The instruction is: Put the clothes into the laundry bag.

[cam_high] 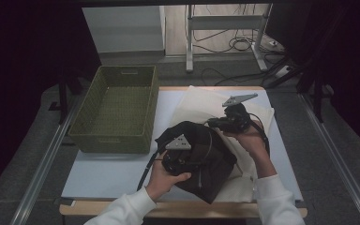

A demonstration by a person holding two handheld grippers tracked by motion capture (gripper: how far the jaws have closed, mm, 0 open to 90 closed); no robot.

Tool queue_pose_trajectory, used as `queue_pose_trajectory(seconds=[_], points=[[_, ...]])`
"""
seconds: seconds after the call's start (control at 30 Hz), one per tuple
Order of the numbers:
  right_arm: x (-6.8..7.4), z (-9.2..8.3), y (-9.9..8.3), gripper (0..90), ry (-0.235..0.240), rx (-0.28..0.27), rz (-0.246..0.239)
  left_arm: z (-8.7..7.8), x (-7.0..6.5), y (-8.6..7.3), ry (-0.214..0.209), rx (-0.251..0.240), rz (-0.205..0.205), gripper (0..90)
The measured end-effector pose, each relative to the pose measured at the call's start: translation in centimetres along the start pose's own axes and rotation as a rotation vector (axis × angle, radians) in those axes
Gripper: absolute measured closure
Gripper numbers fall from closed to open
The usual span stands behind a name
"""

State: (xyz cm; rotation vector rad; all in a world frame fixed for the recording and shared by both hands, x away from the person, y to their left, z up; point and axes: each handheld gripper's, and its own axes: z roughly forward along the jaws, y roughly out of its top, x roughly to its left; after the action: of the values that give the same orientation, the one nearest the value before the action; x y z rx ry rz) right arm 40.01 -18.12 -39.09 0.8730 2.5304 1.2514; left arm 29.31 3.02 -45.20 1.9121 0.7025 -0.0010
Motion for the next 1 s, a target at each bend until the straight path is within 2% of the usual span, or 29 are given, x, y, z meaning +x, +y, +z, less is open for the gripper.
queue_pose_trajectory(seconds=[0.13, 0.23, 0.3, 0.4, 0.47, 0.6, 0.83, 1.0], points=[[0.2, 0.1, 0.0, 87.7, -0.006, 0.009, -0.006, 0.6, 0.4, 0.1, 0.026, 0.015, -0.003, 71.5], [0.2, 0.1, -0.1, 87.8, -0.005, 0.012, 0.000, 0.8, 0.9, 0.2, 0.023, 0.023, -0.034, 71.4], [0.2, 0.2, -0.1, 87.8, -0.006, 0.014, 0.001, 1.0, 1.1, 0.2, 0.035, 0.028, -0.037, 71.4], [0.3, 0.2, -0.1, 87.9, -0.008, 0.017, -0.001, 1.3, 1.1, 0.1, 0.069, 0.041, -0.016, 71.4], [0.3, 0.2, -0.1, 87.9, -0.008, 0.014, 0.000, 1.4, 1.1, 0.1, 0.076, 0.046, -0.013, 71.4], [0.3, 0.1, -0.1, 88.0, -0.007, 0.014, -0.005, 1.8, 1.1, 0.0, 0.079, 0.052, -0.015, 71.4], [0.5, -0.2, 0.0, 88.1, 0.002, 0.005, -0.002, 2.8, 0.9, -0.1, 0.095, 0.080, 0.009, 71.5], [0.8, -0.4, 0.2, 88.1, -0.002, -0.001, -0.011, 3.7, 1.0, 0.0, 0.109, 0.096, -0.004, 71.5]])
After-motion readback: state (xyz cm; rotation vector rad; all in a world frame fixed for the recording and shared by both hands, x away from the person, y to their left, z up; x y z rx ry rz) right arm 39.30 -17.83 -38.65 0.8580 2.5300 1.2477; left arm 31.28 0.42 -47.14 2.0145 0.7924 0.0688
